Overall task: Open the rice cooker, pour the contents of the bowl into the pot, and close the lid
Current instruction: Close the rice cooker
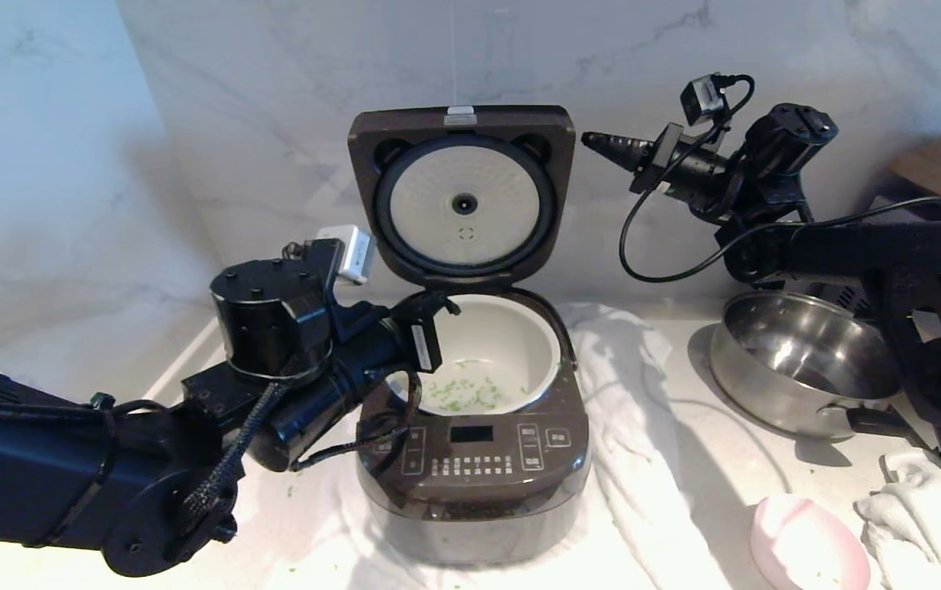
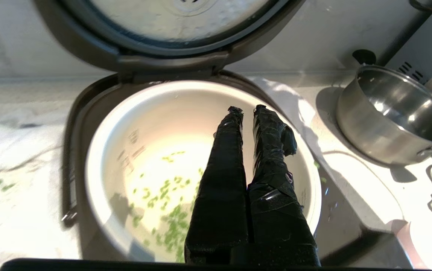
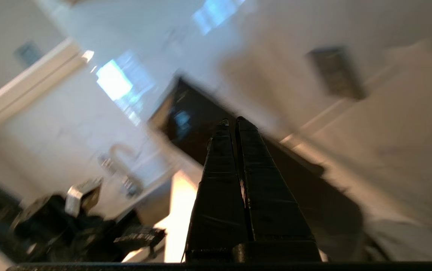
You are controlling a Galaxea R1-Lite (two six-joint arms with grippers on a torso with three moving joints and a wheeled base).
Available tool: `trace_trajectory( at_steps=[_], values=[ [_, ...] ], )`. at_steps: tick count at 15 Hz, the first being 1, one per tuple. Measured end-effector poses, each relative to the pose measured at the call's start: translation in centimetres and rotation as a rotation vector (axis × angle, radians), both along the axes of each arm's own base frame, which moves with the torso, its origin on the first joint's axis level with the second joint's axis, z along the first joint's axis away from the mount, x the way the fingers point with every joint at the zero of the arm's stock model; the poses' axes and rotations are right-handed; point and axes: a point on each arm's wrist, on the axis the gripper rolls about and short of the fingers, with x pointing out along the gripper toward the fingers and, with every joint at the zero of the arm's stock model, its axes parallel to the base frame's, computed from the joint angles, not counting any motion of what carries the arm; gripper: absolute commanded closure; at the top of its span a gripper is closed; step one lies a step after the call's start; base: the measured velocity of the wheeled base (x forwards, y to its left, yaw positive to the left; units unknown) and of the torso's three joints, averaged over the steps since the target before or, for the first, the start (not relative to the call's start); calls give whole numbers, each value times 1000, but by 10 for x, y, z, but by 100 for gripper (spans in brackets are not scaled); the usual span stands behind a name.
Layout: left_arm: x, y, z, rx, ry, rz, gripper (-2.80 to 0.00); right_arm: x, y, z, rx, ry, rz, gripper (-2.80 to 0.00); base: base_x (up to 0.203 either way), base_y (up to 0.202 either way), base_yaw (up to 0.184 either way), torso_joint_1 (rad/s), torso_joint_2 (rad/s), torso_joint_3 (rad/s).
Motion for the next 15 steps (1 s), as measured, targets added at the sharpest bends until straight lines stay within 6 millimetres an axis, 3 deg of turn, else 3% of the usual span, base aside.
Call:
trace_trajectory(
  at_steps=[3, 10, 13, 15],
  values=[
    [-5, 3, 3, -4, -5, 2, 0, -1, 11, -3, -13, 6, 47, 0, 0, 0, 0, 0, 0, 0],
    [-3, 10, 11, -27, -25, 26, 0, 0, 15, -15, -34, 17, 96, 0, 0, 0, 0, 0, 0, 0],
    [14, 21, 32, -70, -89, 94, 0, -3, 13, -24, -36, 29, 112, 0, 0, 0, 0, 0, 0, 0],
    [33, 27, 61, -128, -174, 171, 0, -6, 9, -28, -48, 42, 123, 0, 0, 0, 0, 0, 0, 0]
  ],
)
